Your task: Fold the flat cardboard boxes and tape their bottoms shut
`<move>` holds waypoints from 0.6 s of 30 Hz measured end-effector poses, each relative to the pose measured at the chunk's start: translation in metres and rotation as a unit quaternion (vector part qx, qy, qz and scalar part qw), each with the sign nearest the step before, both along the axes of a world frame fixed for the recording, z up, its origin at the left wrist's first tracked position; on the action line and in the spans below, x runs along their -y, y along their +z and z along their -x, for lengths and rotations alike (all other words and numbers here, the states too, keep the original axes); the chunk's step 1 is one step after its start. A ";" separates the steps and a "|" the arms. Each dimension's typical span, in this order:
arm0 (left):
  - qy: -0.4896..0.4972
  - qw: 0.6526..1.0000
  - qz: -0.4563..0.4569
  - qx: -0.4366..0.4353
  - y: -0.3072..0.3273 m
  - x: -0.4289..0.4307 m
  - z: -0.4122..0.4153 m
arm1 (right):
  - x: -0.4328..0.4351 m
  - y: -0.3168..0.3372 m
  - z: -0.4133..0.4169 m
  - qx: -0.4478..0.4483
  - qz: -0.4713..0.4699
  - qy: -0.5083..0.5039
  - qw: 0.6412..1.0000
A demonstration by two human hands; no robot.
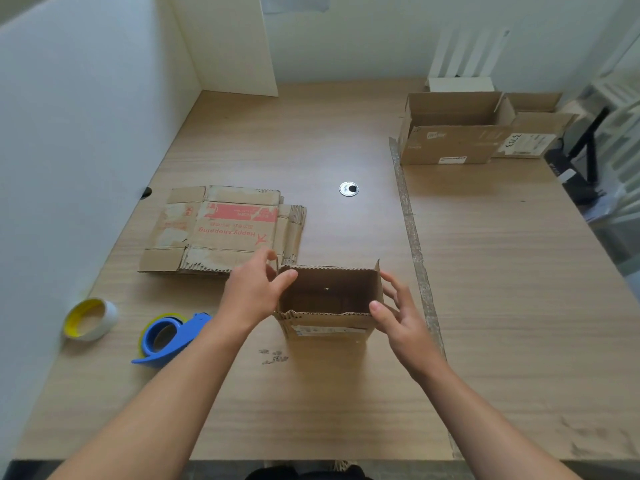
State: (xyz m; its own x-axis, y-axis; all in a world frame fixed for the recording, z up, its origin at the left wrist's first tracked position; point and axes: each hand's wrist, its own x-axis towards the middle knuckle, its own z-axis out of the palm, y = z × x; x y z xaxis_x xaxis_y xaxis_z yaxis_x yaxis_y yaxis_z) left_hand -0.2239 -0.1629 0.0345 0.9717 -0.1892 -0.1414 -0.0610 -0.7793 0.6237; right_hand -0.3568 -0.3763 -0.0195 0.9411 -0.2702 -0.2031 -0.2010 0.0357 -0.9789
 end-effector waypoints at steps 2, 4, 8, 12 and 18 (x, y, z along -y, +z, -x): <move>0.001 0.999 -0.049 0.020 0.000 0.004 -0.005 | 0.001 0.000 0.002 -0.007 0.003 0.007 1.000; 0.011 0.997 -0.067 0.034 0.001 0.010 -0.008 | 0.001 0.001 0.003 -0.016 0.010 0.011 1.000; 0.039 0.994 -0.104 0.022 0.003 0.023 -0.017 | 0.002 0.004 0.003 -0.018 0.013 0.005 1.000; -0.060 0.993 -0.092 0.030 0.011 0.028 -0.024 | 0.002 0.004 0.000 -0.019 0.003 -0.019 1.000; -0.075 0.983 -0.164 0.030 0.007 0.029 -0.035 | 0.004 0.006 -0.002 -0.021 0.008 -0.004 1.000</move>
State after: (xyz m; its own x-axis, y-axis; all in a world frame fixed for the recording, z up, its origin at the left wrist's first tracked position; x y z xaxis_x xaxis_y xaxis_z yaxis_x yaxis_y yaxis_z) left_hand -0.1887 -0.1920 0.0415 0.9448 -0.2849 -0.1619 -0.2199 -0.9175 0.3313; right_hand -0.3545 -0.3800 -0.0139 0.9293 -0.2817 -0.2389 -0.2426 0.0220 -0.9699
